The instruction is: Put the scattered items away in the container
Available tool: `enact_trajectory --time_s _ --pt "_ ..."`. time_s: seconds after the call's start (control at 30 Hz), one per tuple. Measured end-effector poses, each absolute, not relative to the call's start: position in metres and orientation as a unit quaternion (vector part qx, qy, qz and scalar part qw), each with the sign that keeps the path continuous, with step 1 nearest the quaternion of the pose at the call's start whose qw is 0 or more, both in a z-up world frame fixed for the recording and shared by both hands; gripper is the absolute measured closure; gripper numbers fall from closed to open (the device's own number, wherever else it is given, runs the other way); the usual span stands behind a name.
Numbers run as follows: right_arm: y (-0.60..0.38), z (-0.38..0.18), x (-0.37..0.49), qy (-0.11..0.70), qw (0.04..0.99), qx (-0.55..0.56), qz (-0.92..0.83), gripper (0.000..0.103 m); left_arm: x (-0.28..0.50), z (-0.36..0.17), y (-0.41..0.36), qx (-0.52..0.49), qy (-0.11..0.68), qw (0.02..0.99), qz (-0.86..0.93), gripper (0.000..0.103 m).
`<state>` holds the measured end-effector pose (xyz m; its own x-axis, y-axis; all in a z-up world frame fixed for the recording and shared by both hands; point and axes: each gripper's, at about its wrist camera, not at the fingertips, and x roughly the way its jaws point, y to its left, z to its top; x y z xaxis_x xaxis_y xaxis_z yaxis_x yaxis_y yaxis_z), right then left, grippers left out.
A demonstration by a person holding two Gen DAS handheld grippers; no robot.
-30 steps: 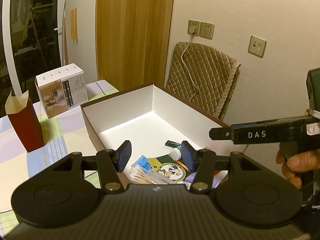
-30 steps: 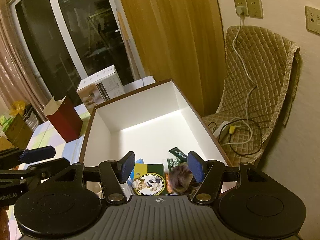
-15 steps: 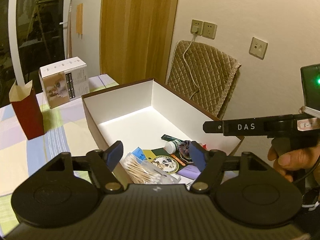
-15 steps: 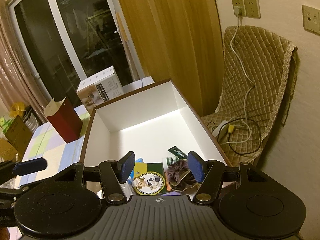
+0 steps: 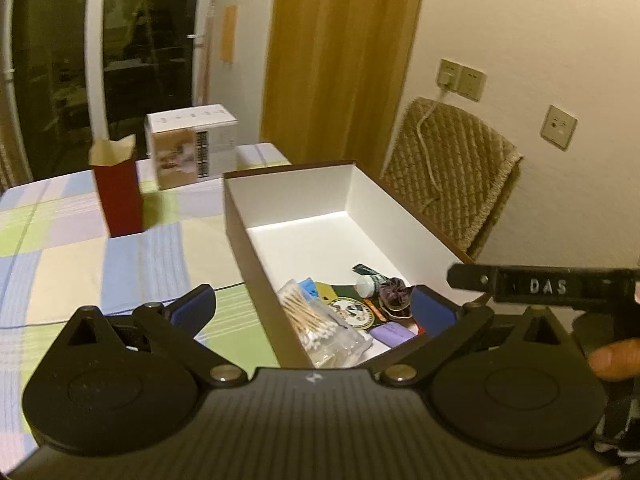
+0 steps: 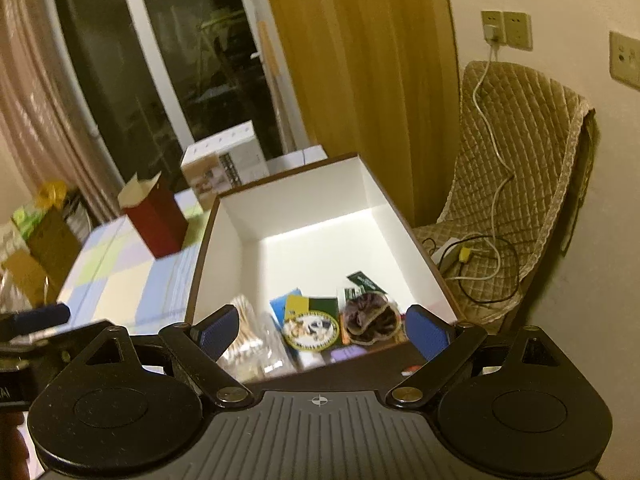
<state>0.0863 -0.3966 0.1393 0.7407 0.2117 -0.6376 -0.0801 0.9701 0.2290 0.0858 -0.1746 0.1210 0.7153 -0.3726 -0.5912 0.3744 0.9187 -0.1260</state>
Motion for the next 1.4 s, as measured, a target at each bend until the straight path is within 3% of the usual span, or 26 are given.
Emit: enact_trajectory --time_s 0.57,1.4 --pt "-0.395 0.152 0.066 0.397 0.914 0.005 0.087 0.008 0.049 0.123 -0.196 -0.004 0.358 0.917 -0.176 0.001" --pt "-0.385 0.142 0.057 0.421 0.902 -0.001 0.094 0.008 0.049 0.11 -0.197 -0.008 0.394 0.91 -0.129 0.001"
